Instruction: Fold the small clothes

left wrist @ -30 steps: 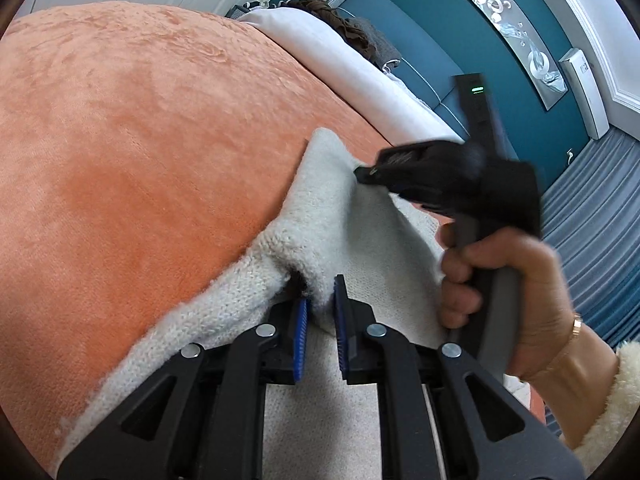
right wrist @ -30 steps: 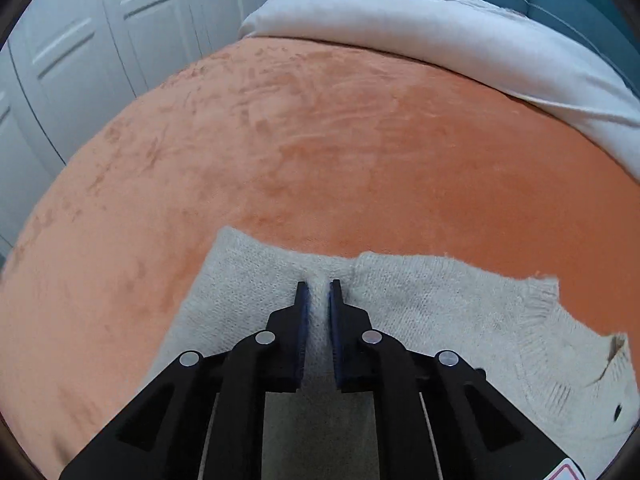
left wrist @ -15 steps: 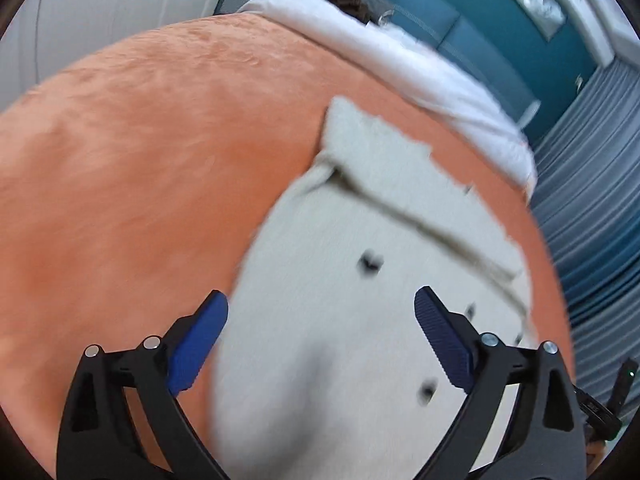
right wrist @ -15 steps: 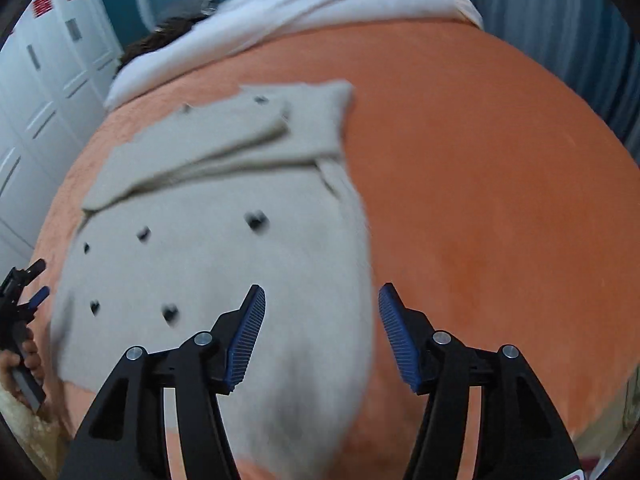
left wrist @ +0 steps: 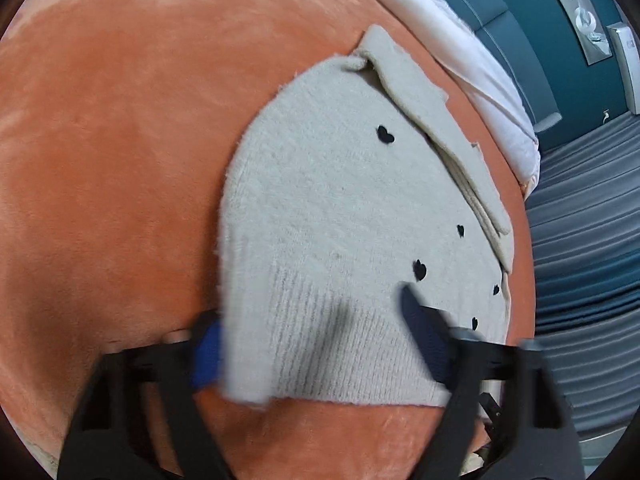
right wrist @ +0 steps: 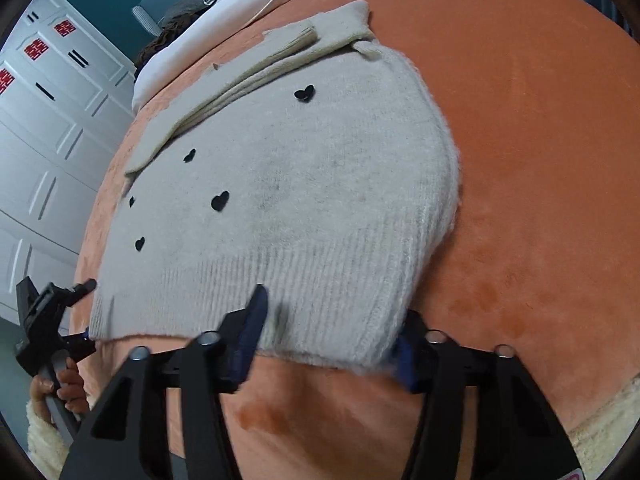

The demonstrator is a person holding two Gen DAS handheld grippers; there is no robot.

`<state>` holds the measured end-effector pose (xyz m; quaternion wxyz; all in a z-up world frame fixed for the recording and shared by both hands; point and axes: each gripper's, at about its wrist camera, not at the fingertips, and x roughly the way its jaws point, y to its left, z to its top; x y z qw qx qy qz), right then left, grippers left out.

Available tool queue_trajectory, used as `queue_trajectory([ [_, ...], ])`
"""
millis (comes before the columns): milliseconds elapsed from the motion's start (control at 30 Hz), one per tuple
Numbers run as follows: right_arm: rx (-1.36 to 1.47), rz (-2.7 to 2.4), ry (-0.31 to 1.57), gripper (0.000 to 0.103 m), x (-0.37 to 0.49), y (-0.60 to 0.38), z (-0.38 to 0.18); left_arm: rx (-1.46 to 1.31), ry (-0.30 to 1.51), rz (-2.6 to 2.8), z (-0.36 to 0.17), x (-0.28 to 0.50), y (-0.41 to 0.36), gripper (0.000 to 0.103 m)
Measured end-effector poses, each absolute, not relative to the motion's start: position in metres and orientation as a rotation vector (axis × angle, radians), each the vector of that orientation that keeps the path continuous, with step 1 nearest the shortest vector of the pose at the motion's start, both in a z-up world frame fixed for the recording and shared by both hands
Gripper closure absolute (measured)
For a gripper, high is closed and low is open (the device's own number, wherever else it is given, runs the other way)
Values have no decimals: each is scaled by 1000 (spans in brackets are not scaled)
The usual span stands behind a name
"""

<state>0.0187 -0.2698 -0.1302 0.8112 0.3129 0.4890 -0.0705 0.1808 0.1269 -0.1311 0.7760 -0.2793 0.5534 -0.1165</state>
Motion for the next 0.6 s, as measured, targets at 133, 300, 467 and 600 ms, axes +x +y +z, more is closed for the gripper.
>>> queue_trajectory([
  [133, 751, -145, 990, 92, 12, -280, -109, -680, 1224, -278, -125, 176, 136, 91],
  [300, 608, -139, 892, 94, -20, -276, -44, -603, 1125, -363, -72, 139, 139, 93],
  [467, 520, -110, 918, 95, -76, -275, -12, -481, 1153, -453, -39, 74, 139, 94],
  [600, 357, -45, 1085, 95, -138, -254, -13, -331, 1277, -535, -28, 4, 145, 94],
])
